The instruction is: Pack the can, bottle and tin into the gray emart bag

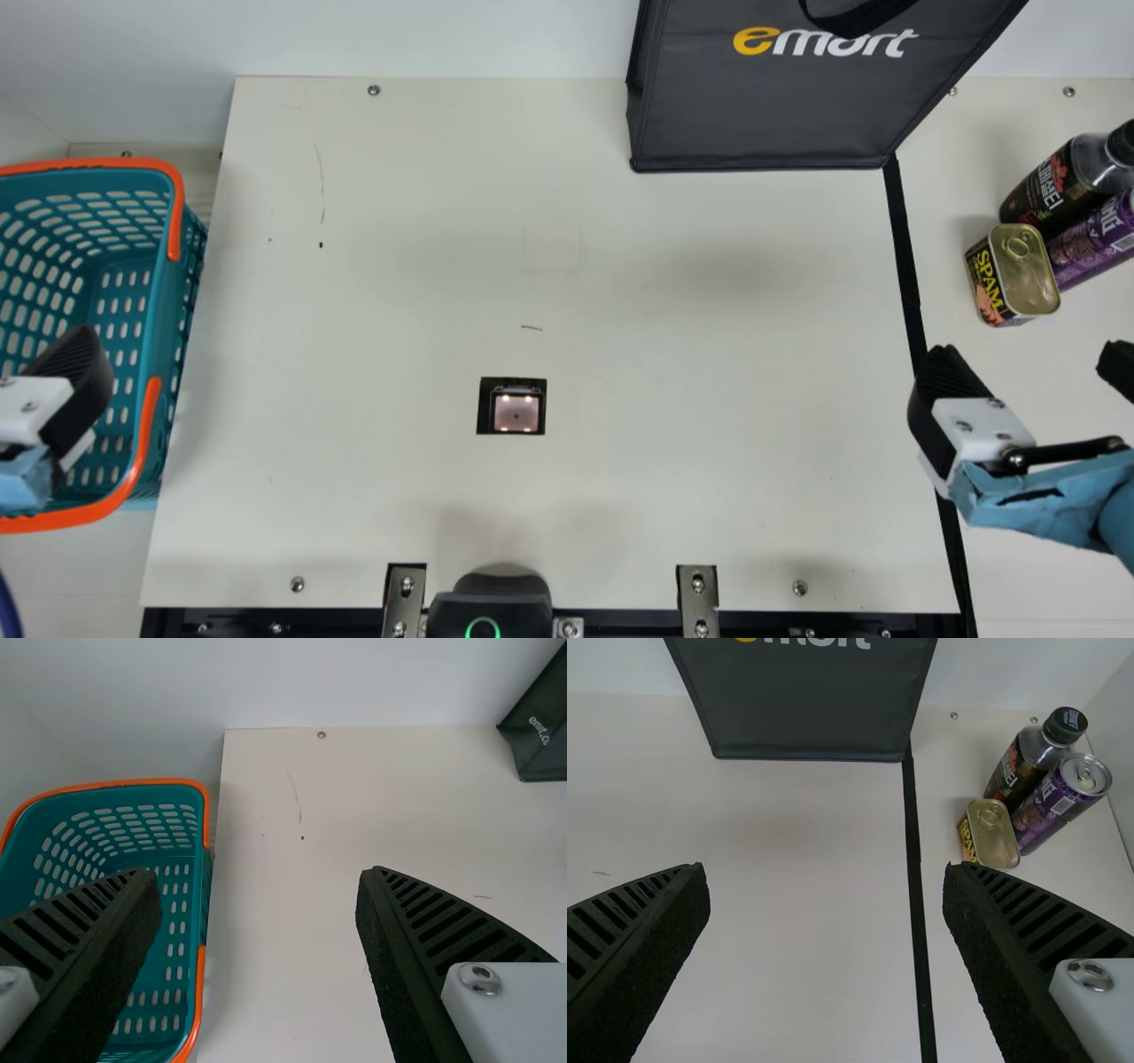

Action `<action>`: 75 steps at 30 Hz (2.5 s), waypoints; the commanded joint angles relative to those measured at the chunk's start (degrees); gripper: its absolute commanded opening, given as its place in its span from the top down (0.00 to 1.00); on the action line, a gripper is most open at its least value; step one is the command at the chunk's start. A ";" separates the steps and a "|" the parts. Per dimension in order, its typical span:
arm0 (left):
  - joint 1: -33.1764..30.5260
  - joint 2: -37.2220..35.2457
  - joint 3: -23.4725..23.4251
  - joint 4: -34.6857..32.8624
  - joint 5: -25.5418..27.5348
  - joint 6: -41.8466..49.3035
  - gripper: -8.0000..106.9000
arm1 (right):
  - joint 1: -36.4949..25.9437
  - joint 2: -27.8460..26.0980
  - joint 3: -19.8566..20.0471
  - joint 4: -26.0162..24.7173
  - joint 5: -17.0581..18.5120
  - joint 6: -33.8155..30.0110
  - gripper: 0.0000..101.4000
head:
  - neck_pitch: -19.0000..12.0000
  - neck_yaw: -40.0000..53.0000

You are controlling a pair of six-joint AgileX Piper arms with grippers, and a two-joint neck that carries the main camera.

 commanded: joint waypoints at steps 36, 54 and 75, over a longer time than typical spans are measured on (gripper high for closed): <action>0.00 0.00 0.00 0.00 0.00 0.00 0.15 | 0.00 0.00 0.00 -0.04 0.00 0.00 0.10 | -18.44 -18.33; 0.00 0.00 0.00 0.00 0.00 0.00 0.15 | 0.00 0.00 0.00 -0.04 0.00 0.00 0.10 | -18.44 -18.33; 0.00 0.00 0.00 0.00 0.00 0.00 0.15 | 2.40 5.30 -7.44 -2.77 -1.11 -0.32 0.10 | -18.44 -18.33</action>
